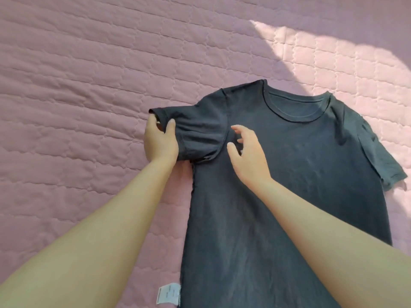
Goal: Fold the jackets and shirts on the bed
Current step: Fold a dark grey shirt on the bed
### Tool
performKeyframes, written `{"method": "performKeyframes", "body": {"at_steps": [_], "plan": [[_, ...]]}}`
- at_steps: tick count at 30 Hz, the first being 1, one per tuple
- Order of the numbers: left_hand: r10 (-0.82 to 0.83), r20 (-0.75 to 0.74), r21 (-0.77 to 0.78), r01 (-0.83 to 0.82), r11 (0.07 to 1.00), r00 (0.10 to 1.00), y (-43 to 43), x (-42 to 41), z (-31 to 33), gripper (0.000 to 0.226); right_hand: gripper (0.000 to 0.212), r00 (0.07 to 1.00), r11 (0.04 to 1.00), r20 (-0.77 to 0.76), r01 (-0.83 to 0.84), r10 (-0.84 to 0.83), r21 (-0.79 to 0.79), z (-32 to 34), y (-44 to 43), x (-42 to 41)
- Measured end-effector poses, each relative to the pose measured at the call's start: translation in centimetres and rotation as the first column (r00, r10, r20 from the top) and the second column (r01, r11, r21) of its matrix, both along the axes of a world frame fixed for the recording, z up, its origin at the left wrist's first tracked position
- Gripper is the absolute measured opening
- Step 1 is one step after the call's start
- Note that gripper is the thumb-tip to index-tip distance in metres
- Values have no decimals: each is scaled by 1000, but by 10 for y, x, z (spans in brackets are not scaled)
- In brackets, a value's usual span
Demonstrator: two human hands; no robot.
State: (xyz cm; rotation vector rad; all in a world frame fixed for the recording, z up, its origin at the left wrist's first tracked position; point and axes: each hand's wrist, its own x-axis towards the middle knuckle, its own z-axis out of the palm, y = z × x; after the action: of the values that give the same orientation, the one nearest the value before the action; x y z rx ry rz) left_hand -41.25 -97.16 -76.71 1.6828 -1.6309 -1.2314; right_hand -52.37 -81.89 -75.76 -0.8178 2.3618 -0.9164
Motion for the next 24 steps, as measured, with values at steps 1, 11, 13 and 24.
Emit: {"method": "performKeyframes", "body": {"at_steps": [1, 11, 13, 24], "plan": [[-39, 79, -9, 40, 999, 996, -5, 6, -4, 20, 51, 997, 994, -21, -79, 81, 76, -2, -6, 2], [-132, -293, 280, 216, 935, 947, -11, 16, 11, 10, 98, 925, 879, -150, -268, 349, 394, -14, -55, 49], [-136, -433, 279, 275, 920, 891, 5, 10, 26, 10, 76, 985, 959, -16, -164, 172, 232, -11, -66, 44], [-735, 60, 187, 715, 673, 676, 162, 39, 23, 64, 44, 181, 403, 785, 910, -593, 94, -4, 24, -66]]}}
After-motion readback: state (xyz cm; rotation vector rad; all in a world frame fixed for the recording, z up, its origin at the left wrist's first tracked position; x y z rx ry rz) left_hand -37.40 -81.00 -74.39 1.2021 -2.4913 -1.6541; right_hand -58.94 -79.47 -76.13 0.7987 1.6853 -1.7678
